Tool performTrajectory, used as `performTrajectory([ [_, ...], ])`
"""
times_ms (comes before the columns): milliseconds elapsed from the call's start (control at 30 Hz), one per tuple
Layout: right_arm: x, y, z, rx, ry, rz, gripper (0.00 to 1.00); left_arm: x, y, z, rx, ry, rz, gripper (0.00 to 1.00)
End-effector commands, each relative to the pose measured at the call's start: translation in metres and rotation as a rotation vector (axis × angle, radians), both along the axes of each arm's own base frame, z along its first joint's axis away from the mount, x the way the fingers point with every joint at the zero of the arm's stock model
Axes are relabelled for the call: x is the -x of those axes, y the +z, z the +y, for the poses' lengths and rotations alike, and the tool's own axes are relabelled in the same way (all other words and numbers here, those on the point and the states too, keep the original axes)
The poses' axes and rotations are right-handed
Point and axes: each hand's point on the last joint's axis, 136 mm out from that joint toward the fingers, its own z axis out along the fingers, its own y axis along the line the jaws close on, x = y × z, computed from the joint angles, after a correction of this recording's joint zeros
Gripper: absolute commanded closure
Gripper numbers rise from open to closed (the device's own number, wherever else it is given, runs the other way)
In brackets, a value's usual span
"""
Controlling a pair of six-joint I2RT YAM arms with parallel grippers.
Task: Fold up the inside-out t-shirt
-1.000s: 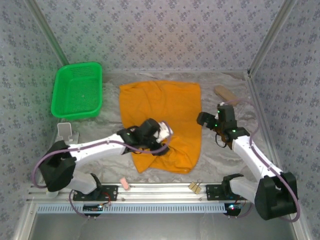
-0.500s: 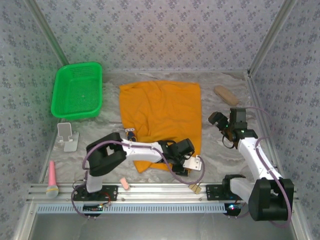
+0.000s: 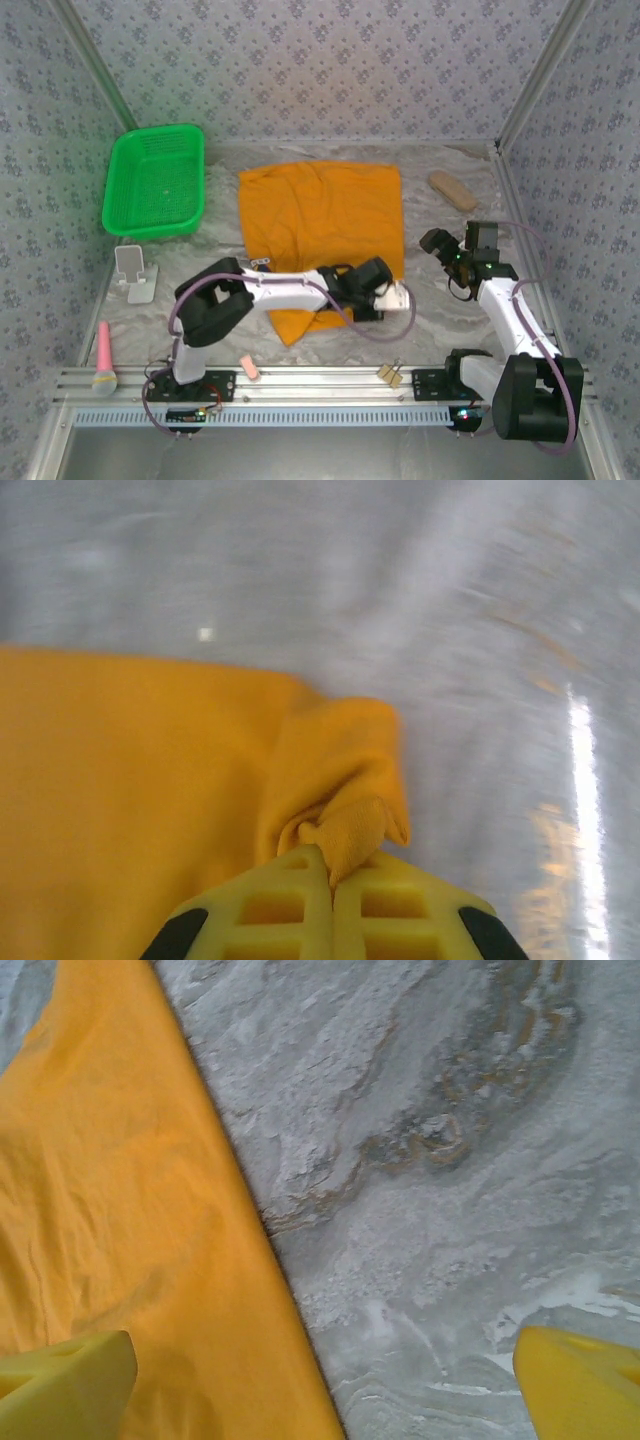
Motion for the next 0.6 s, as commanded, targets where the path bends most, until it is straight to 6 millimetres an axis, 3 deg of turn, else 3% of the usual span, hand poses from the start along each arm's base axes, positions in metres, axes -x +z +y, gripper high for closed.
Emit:
performTrajectory([
  [0, -0.003, 0.009, 0.019, -0.003, 0.162, -0.075, 0.01, -0.071, 0.121, -0.003, 0.366, 0.310, 0.065, 1.00],
  [67, 0.001, 0.000, 0.024, 0.019, 0.220, -0.078, 0.01, -0.098, 0.148, 0.007, 0.492, 0.426, 0.134, 1.00],
  [167, 0.006, -0.007, 0.042, -0.015, 0.301, -0.112, 0.02, -0.136, 0.170, 0.026, 0.644, 0.578, 0.223, 1.00],
  [300, 0.020, 0.002, 0.104, -0.043, 0.575, -0.215, 0.03, -0.168, 0.181, 0.048, 0.737, 0.710, 0.309, 1.00],
  [433, 0.047, 0.010, 0.175, 0.055, 0.922, -0.329, 0.00, -0.180, 0.189, 0.055, 0.791, 0.735, 0.367, 1.00],
  [567, 0.040, 0.015, 0.214, 0.112, 0.989, -0.423, 0.00, -0.180, 0.192, 0.055, 0.802, 0.732, 0.379, 1.00],
])
